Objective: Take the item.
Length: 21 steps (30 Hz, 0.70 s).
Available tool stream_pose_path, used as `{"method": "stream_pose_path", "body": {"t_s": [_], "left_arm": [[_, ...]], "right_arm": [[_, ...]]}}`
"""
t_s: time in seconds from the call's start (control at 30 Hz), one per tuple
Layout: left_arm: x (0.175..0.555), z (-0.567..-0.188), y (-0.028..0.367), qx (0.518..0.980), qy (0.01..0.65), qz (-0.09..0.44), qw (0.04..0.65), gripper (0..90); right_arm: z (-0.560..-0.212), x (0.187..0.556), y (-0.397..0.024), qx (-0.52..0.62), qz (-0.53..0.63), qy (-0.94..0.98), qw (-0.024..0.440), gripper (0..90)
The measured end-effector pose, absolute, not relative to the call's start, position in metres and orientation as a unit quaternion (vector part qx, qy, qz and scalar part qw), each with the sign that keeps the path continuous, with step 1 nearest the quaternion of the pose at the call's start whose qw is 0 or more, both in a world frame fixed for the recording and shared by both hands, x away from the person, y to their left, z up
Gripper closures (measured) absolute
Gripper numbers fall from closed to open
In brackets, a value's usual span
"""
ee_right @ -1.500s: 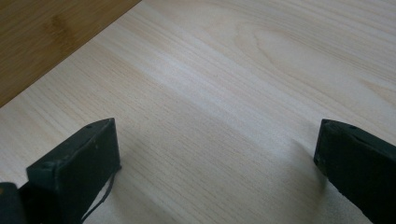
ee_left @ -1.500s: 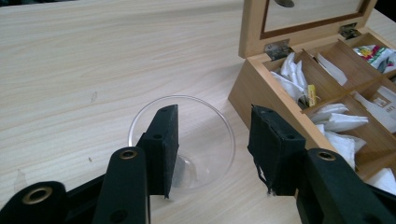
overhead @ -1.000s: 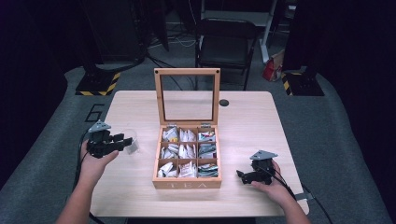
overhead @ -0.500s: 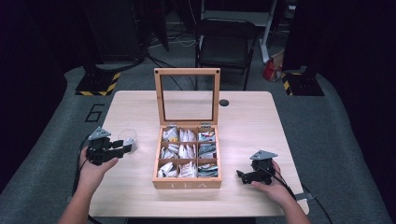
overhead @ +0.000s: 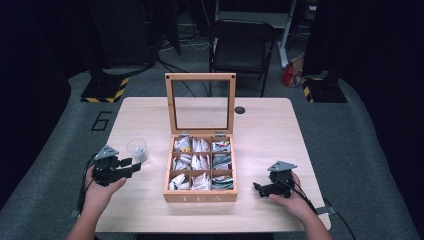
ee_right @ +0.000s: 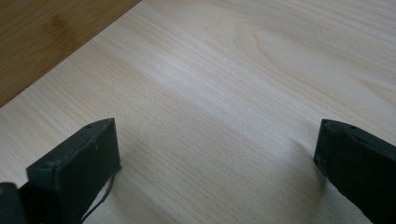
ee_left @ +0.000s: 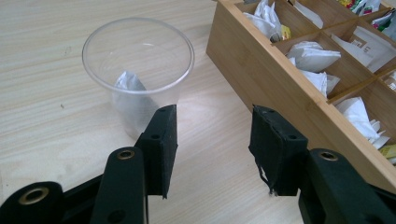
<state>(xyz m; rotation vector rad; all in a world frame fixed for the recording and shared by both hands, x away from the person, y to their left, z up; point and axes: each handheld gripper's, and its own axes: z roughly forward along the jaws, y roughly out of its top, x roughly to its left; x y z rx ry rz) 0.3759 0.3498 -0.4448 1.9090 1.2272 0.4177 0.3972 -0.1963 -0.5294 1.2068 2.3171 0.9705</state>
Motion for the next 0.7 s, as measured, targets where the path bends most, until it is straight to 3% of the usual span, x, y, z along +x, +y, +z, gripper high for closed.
{"method": "stream_pose_path", "body": {"t_s": [0.7], "left_arm": [[0.366,-0.47,0.355,0.749,0.498,0.166,0.405,50.2]], "right_arm": [[-0.529,0.397,-0.196,0.426,0.342,0.819,0.175,0.0]]}}
